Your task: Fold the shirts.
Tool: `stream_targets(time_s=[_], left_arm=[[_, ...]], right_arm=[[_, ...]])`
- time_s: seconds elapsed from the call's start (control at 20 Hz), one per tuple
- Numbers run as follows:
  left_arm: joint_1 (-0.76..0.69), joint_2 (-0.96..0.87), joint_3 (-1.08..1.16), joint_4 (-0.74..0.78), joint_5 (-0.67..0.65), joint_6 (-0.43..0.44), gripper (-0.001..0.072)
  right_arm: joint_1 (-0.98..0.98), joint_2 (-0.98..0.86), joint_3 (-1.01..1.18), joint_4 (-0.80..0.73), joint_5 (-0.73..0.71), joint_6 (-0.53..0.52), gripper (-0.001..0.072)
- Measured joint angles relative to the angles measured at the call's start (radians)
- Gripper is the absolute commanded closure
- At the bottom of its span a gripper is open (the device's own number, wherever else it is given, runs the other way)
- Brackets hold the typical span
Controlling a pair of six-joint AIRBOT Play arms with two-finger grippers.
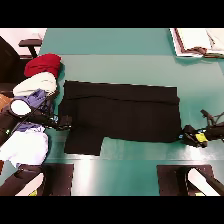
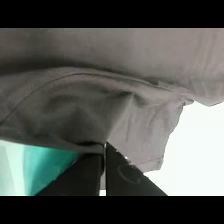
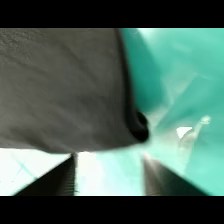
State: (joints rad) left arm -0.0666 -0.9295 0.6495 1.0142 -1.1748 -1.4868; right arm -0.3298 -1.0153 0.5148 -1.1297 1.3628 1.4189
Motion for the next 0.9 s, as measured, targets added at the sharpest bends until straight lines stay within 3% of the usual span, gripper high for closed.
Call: stream_targets(time_s=[0.05,0.15,0.25,0.35,0.7,0.9], left_arm=[[0.000,0.000,0.001,0.001,-0.002,0.001,0.0685],[0.000,0.000,0.004,0.015,-0.022,0.002,0.0687],[0.000,0.006,0.012,0.043,-0.060,0.003,0.0688],[0.000,0.045,0.019,0.068,-0.101,0.002,0.0687],[0.000,0.265,0.027,0.065,-0.329,-0.066,0.0687],[-0.001,0.296,0.038,0.071,-0.281,-0.079,0.0687]], right_arm=[[0.034,-0.021,-0.004,0.014,-0.025,0.002,0.0410],[0.106,-0.060,0.004,0.035,-0.065,0.002,0.0656],[0.172,-0.085,0.034,0.023,-0.096,0.002,0.0694],[0.214,-0.076,0.068,-0.022,-0.102,0.001,0.0694],[0.217,0.174,0.190,-0.195,0.158,0.011,0.0695],[0.219,0.189,0.281,-0.215,0.196,0.027,0.0695]])
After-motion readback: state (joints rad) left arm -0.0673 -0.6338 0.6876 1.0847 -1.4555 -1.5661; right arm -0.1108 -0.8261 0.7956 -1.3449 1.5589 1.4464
